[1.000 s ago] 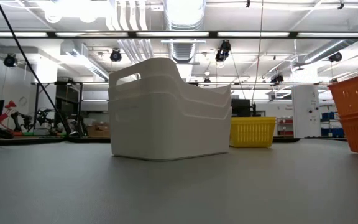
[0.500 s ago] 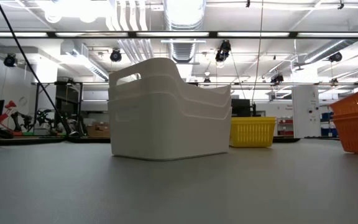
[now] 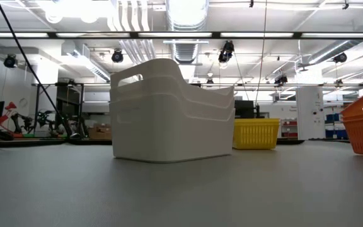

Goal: Stack baskets by color
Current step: Stack the left orange bin on the right orange bin, then return to Home Position

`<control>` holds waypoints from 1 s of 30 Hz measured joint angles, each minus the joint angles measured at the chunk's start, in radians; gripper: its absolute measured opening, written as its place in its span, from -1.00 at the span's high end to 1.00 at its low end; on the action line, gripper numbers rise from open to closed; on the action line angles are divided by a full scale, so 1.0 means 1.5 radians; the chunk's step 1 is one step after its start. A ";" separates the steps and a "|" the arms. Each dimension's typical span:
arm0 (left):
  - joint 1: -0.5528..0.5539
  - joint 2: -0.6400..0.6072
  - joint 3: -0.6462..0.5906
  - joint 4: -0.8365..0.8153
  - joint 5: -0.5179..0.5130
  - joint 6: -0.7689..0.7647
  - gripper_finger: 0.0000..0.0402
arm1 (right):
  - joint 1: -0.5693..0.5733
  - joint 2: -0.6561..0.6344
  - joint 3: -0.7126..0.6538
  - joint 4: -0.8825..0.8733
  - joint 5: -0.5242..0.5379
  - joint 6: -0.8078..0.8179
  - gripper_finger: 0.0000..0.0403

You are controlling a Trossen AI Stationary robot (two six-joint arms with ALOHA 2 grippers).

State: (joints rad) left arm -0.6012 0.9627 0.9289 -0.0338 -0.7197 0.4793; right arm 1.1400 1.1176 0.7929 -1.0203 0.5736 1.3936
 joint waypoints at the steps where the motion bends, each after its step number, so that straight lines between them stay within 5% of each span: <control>1: 0.000 -0.001 0.000 0.000 0.000 0.000 0.14 | 0.000 -0.008 0.000 0.000 0.010 -0.001 0.63; 8: 0.000 -0.014 -0.002 -0.091 -0.001 -0.061 0.14 | 0.000 -0.062 0.000 0.000 0.126 -0.081 0.48; 12: 0.000 -0.015 -0.007 -0.146 -0.001 -0.106 0.14 | -0.004 -0.092 0.000 0.015 0.250 -0.207 0.54; 16: 0.000 -0.026 -0.047 -0.145 0.000 -0.131 0.14 | -0.032 -0.122 0.000 0.057 0.298 -0.312 0.70; 22: 0.000 -0.073 -0.146 -0.083 0.000 -0.161 0.14 | -0.091 -0.134 -0.005 0.165 0.317 -0.526 0.94; 30: 0.000 -0.185 -0.246 -0.001 0.000 -0.154 0.14 | -0.178 -0.134 -0.019 0.279 0.252 -0.685 0.96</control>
State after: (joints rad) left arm -0.6014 0.6850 0.5593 -0.0346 -0.7200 0.2488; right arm 0.8727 0.9173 0.7640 -0.6022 0.9515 0.3654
